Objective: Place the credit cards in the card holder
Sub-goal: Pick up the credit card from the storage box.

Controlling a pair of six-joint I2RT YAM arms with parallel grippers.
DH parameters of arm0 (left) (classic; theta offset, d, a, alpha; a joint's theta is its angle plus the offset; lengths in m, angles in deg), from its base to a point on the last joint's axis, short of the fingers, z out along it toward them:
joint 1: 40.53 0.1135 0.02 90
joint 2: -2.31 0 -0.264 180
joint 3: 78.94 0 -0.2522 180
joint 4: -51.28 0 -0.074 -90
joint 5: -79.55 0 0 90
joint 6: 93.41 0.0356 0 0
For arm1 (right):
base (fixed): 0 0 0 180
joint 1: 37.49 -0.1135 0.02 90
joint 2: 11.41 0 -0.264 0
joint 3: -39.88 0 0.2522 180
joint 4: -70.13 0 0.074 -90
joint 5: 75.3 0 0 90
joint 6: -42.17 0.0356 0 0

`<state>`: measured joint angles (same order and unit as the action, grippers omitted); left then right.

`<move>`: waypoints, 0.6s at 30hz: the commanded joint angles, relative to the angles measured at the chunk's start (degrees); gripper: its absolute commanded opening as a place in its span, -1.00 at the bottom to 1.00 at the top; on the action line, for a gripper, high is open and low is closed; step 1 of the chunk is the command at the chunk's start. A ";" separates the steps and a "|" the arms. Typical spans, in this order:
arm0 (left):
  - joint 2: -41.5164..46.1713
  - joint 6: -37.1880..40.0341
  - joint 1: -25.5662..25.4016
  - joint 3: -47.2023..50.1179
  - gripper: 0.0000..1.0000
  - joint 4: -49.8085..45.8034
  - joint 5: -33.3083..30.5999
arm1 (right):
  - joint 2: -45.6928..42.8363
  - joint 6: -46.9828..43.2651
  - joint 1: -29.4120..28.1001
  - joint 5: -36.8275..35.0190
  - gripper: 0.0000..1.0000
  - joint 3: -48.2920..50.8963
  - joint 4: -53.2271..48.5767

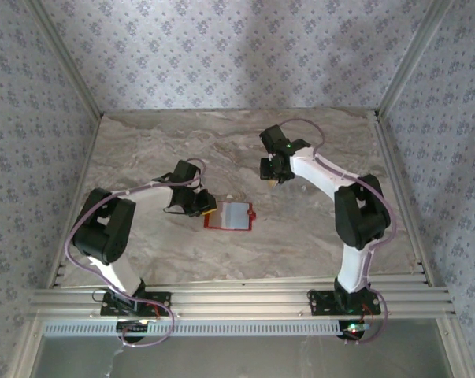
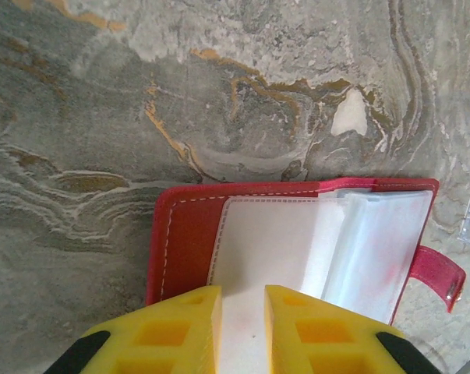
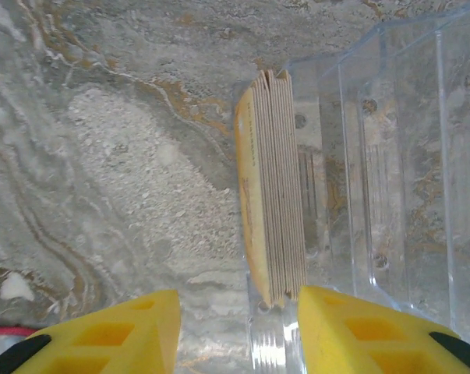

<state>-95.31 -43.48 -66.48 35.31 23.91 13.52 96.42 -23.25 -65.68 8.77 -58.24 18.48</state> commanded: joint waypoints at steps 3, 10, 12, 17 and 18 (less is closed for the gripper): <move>-0.20 0.71 -0.30 -1.54 -0.58 -1.58 -0.63 | 2.76 -2.36 1.15 -2.60 -0.08 -3.65 -3.07; -0.02 0.53 -0.32 -1.36 -0.59 -1.33 -0.41 | 5.43 -3.35 2.04 -0.36 -0.08 -5.15 -2.62; -0.03 0.52 -0.30 -1.39 -0.59 -1.27 -0.34 | 6.28 -3.49 2.13 -0.12 -0.08 -5.81 -2.91; -0.07 0.45 -0.32 -1.32 -0.59 -1.24 -0.32 | 7.65 -3.80 2.08 1.38 -0.10 -6.41 -2.38; -0.15 0.44 -0.28 -1.36 -0.59 -1.24 -0.32 | 7.74 -3.91 2.08 2.47 -0.10 -6.27 -2.06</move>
<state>-95.31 -43.48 -66.48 35.25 23.73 13.52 102.98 -26.31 -63.86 8.94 -63.16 17.45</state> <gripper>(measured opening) 0.205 0.450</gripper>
